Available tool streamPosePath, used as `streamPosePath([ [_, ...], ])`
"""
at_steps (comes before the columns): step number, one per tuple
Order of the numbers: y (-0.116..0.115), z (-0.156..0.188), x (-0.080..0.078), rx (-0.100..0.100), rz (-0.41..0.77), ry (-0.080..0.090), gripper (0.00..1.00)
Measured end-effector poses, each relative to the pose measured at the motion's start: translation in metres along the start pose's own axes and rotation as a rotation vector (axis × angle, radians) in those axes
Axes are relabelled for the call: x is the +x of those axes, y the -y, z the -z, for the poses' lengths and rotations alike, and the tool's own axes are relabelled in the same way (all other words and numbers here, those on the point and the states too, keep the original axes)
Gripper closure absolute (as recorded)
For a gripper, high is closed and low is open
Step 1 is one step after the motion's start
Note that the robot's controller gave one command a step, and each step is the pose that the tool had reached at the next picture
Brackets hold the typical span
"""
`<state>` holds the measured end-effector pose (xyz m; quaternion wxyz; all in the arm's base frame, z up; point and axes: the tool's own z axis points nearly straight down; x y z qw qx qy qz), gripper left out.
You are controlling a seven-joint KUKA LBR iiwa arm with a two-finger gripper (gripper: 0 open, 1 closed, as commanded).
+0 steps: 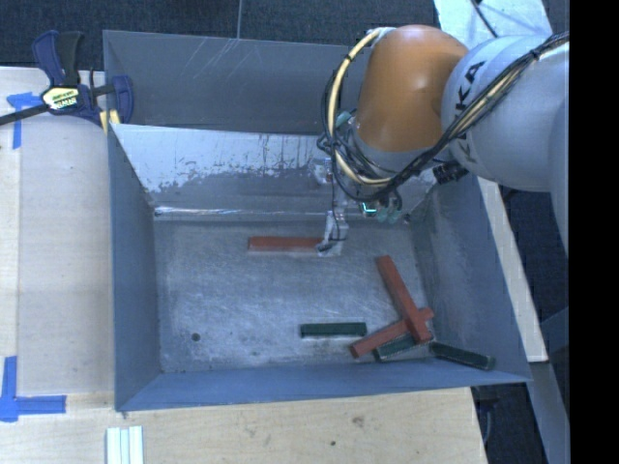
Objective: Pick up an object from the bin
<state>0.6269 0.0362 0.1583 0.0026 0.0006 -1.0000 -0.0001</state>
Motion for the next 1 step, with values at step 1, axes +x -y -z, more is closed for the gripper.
streamPosePath([
  [1,-0.0150,-0.0919,0.0034,0.000,-0.031,-0.003,0.00],
])
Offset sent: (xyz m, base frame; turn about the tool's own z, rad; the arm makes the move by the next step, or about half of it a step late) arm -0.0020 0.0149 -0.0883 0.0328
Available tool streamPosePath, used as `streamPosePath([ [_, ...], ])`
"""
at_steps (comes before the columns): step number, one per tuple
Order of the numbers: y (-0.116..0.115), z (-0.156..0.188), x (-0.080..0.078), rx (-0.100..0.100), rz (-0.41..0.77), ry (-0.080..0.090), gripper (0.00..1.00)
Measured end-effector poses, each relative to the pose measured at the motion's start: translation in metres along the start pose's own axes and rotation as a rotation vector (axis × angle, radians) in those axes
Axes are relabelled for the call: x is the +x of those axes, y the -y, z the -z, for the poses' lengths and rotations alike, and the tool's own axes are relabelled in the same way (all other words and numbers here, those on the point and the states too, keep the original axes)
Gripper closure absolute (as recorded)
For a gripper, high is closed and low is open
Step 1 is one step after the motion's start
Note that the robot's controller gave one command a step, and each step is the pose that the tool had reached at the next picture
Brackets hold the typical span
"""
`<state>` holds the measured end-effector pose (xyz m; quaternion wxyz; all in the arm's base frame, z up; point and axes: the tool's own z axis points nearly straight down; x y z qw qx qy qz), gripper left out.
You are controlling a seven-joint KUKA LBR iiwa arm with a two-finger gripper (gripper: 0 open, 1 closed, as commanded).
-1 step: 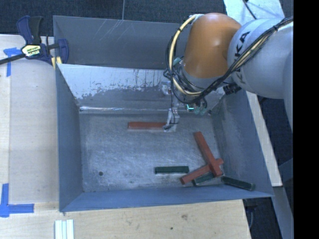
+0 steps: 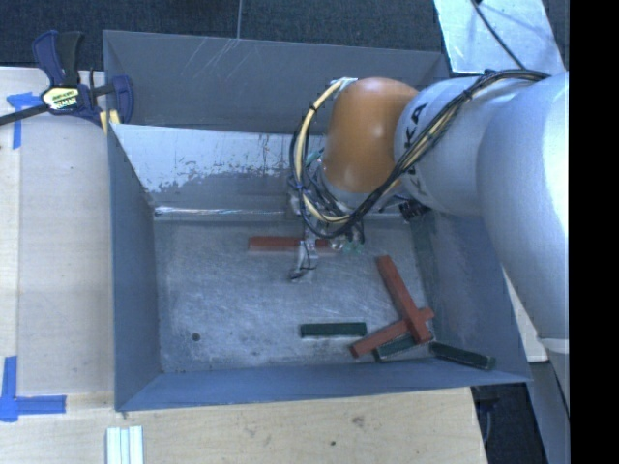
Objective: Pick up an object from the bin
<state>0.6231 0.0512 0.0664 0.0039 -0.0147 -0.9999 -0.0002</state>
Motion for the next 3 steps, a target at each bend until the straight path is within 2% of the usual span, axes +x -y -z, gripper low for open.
streamPosePath([
  [1,-0.025,0.035,0.006,0.000,0.231,0.015,0.00],
  [2,-0.029,0.036,0.002,-0.001,0.077,0.015,0.00],
  [3,-0.022,0.003,0.002,0.000,-0.059,0.005,0.00],
])
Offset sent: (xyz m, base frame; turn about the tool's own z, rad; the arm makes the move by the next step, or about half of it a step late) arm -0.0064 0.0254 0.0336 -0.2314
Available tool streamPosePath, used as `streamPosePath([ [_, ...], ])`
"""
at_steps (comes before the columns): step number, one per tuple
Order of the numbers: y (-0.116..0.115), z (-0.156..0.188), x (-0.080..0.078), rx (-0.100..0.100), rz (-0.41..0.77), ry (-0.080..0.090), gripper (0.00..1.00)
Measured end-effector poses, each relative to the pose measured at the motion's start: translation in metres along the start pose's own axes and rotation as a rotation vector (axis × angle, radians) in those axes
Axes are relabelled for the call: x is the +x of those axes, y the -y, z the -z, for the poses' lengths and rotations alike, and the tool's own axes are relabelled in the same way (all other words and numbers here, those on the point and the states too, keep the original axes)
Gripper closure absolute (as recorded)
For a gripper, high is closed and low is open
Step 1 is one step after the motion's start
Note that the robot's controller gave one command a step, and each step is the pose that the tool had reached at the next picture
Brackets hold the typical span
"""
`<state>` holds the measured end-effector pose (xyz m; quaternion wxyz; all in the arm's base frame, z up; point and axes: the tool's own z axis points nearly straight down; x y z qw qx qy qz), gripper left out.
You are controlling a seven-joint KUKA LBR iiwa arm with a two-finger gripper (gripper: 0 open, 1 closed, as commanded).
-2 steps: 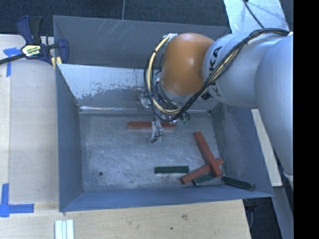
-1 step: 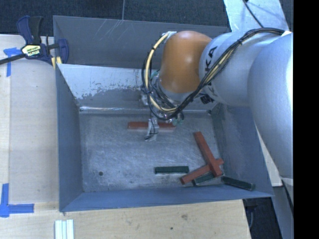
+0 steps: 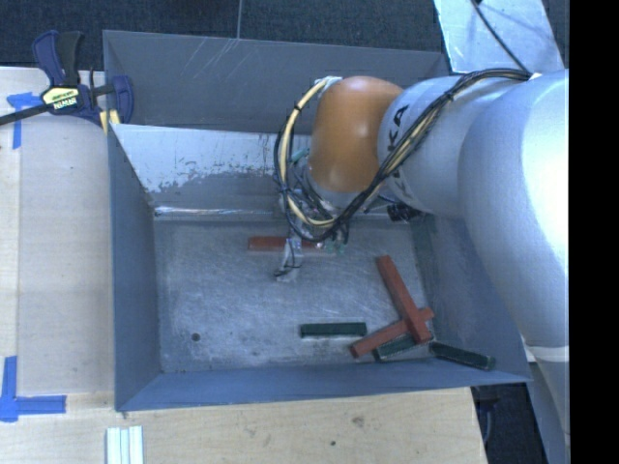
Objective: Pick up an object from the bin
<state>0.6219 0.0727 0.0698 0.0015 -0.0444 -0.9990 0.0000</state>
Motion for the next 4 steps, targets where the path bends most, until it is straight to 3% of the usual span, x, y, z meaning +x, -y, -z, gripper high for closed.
streamPosePath([
  [1,0.000,0.000,0.000,0.000,0.001,0.000,0.00],
  [2,0.000,0.002,-0.002,-0.001,0.001,0.007,1.00],
  [4,-0.001,0.021,-0.004,-0.002,0.002,0.009,1.00],
])
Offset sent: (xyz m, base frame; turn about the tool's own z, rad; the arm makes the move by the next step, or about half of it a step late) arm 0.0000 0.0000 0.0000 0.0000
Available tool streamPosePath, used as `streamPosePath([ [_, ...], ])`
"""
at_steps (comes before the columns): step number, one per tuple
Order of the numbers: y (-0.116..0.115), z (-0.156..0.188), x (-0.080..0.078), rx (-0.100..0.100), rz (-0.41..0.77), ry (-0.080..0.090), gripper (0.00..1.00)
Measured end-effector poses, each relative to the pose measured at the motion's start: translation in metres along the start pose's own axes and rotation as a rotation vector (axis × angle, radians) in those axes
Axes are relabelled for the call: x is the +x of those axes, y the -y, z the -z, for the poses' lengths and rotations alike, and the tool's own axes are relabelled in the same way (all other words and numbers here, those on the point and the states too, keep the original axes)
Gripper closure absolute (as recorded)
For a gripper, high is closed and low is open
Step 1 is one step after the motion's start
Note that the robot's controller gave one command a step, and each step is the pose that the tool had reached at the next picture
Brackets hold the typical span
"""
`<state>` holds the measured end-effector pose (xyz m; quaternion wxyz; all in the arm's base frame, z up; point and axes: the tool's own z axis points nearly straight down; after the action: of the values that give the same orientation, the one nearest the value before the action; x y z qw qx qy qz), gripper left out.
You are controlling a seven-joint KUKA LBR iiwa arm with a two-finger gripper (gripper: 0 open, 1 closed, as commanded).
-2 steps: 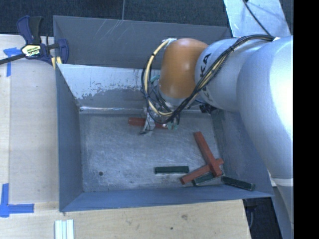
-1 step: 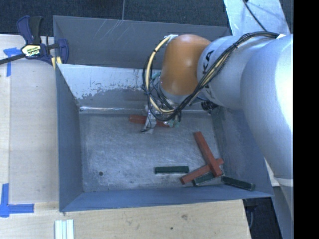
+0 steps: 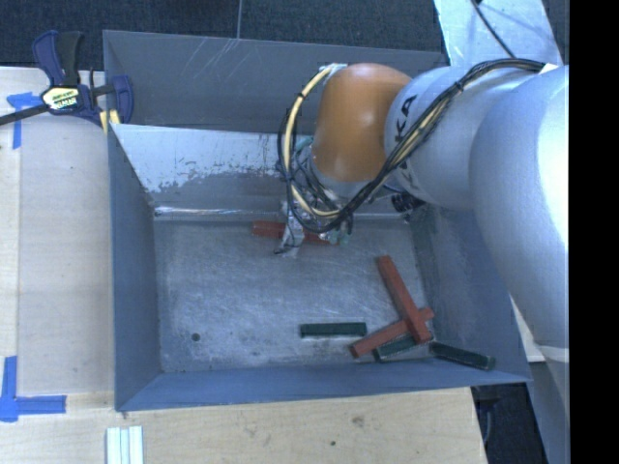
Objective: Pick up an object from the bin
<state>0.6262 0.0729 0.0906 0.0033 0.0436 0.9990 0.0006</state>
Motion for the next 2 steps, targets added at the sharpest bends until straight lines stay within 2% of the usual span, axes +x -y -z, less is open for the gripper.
streamPosePath([
  [1,-0.0003,0.0204,-0.0016,-0.001,0.000,0.001,1.00],
  [2,-0.0005,0.0253,-0.0028,-0.001,0.001,0.002,1.00],
])
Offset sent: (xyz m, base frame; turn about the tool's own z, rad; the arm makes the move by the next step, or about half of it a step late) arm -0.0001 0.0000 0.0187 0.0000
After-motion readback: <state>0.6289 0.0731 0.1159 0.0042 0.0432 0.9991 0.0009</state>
